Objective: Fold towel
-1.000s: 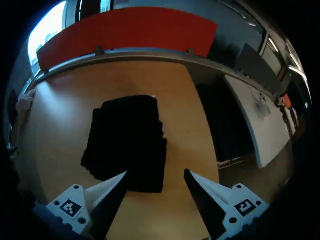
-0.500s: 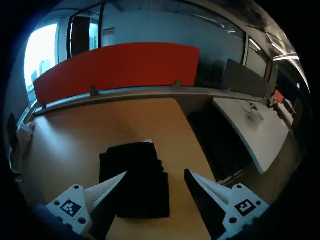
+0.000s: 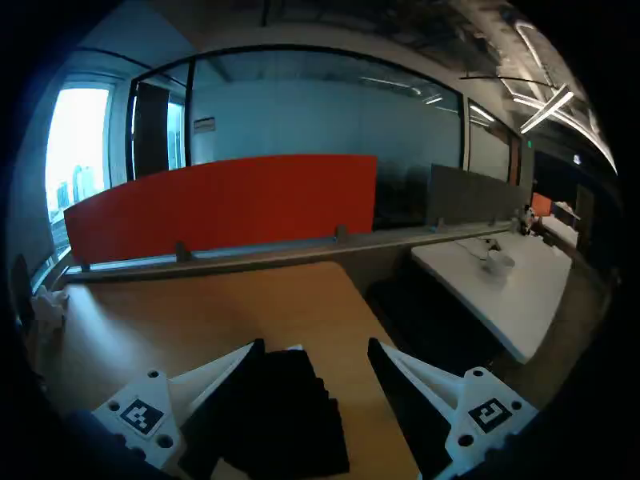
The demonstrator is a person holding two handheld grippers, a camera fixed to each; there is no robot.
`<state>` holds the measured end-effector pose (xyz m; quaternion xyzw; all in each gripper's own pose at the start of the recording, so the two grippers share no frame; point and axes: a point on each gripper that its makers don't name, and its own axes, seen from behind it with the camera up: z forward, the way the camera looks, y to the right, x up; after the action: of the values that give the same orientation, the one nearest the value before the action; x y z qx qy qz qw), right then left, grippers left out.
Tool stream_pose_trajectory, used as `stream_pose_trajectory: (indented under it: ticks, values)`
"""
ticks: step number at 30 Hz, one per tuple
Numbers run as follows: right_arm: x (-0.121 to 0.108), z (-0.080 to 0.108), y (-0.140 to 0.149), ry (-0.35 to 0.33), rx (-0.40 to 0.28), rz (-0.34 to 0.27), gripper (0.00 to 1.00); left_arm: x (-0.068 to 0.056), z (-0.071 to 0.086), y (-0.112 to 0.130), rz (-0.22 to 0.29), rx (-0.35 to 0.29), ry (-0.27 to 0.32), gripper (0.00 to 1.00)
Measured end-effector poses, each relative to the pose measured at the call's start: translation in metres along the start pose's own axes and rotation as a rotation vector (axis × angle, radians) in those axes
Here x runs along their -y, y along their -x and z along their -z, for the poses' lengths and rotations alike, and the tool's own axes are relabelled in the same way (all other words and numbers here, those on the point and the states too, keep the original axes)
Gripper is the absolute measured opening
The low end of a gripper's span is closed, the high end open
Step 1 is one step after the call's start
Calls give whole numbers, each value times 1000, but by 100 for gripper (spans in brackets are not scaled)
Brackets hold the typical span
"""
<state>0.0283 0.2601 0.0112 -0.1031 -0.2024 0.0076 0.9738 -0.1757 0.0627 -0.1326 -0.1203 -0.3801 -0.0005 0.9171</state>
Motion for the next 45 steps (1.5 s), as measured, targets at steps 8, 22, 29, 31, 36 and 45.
stream_pose_trajectory:
  ticks: [8, 22, 29, 31, 36, 45]
  values:
    - [-3, -1, -25, 32, -138, -9, 100, 0, -1, -4, 11, -12, -5, 99]
    - [16, 10, -55, 20, -246, 5, 100, -1, -1, -14, 20, -46, -8, 99]
    - [46, 16, -73, -21, -297, 14, 100, 0, -1, -14, 29, -52, -15, 99]
    - [58, 17, -77, -38, -310, 17, 100, 0, -1, -14, 31, -54, -18, 99]
    - [90, 20, -86, -81, -335, 27, 100, 1, 0, -13, 36, -57, -20, 99]
    - [153, 22, -94, -150, -356, 31, 100, 5, 0, -14, 42, -65, -29, 99]
